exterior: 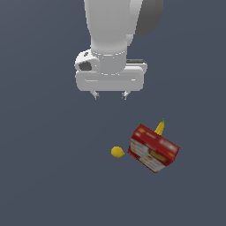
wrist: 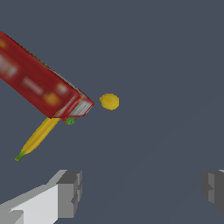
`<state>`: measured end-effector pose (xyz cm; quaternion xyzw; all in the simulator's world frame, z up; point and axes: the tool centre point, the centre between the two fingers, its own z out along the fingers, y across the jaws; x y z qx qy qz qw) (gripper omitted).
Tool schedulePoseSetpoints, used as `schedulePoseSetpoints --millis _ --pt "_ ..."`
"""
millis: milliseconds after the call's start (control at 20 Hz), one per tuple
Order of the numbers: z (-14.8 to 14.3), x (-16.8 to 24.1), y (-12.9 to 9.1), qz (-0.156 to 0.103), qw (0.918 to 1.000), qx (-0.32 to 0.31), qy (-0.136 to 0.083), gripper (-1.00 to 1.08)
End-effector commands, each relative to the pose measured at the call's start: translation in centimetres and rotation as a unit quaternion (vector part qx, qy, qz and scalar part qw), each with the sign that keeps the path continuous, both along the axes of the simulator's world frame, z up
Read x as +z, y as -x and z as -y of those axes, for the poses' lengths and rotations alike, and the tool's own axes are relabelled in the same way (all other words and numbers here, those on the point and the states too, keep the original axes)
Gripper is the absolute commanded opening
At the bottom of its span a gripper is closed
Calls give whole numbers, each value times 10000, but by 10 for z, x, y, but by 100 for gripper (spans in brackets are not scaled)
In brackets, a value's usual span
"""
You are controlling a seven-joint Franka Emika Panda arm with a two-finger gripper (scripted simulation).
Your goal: Pick up a designated object from a clutter of objects.
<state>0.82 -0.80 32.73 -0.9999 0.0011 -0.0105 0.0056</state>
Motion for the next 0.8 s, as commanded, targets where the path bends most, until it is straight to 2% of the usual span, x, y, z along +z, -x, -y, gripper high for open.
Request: schedulePoseSetpoints --millis 0,450,750 --pt "0 0 0 0 10000 0 0 100" --pt "2 11 4 85 9998 -77 -141 100" --pt "1 10 3 83 9998 -84 -138 100"
